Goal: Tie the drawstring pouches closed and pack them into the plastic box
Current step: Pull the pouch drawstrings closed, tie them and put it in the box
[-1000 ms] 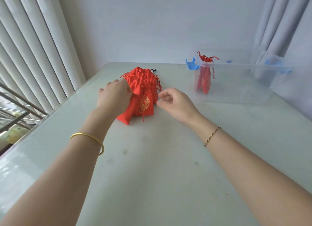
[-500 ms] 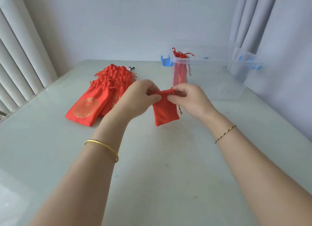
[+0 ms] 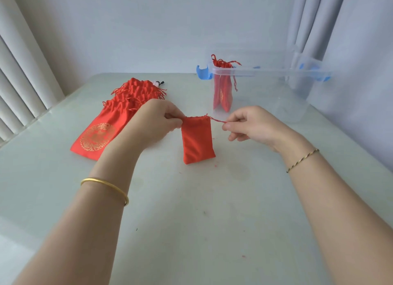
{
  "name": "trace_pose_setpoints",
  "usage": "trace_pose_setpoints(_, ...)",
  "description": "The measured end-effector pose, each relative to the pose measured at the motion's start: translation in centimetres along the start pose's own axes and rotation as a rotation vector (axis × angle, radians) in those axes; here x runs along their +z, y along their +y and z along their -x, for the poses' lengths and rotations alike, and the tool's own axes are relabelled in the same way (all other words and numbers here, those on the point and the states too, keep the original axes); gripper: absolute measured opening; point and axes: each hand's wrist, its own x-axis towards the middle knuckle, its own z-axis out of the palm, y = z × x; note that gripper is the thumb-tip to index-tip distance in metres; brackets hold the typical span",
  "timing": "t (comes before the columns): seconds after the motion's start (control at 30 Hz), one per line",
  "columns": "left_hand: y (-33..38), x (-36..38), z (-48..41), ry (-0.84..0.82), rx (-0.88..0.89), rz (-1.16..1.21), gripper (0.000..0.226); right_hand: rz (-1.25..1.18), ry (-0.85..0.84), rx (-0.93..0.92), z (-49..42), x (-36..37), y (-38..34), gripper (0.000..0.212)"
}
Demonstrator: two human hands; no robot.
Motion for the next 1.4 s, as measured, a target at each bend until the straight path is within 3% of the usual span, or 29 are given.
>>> trace_pose_setpoints(0.3, -0.4, -1.2, 0.4, 0.092, -0.057, -0.106, 0.01, 0.059, 0.191, -0.035, -0.2, -0.9, 0.5, 0.022)
trace_pose_setpoints(0.5, -1.1, -1.7, 0.8, 0.117, -0.155, 0.019, 0.018, -0.037, 0.274, 0.037, -0.3, -1.3, 0.8, 0.031)
trace_pose_setpoints(0.73, -2.2, -2.0, 0.7, 0.11, -0.276, 0.177, 0.021, -0.416, 0.292, 0.212, -0.3, -1.2, 0.8, 0.037)
trace_pose_setpoints(1.13, -2.9, -2.5, 1.0, 0.198, -0.319, 0.015, 0.052, -1.233, -0.007, 0.475, -0.3, -1.4, 1.7, 0.029)
trace_pose_setpoints(1.2, -2.9, -2.5, 1.0, 0.177, -0.376, 0.203, 0.057, -1.31, -0.012, 0.499, -0.3, -1.1, 1.6, 0.029)
trace_pose_setpoints(1.3, -2.6, -2.6, 0.9, 0.043, -0.464, 0.88, 0.048, -1.38, 0.042, 0.528, -0.4, -0.5, 1.4, 0.03)
trace_pose_setpoints(1.4, -2.4, -2.6, 0.9, -0.079, -0.426, 1.257, 0.036, -1.413, 0.126, 0.55, -0.6, 0.1, 1.2, 0.033)
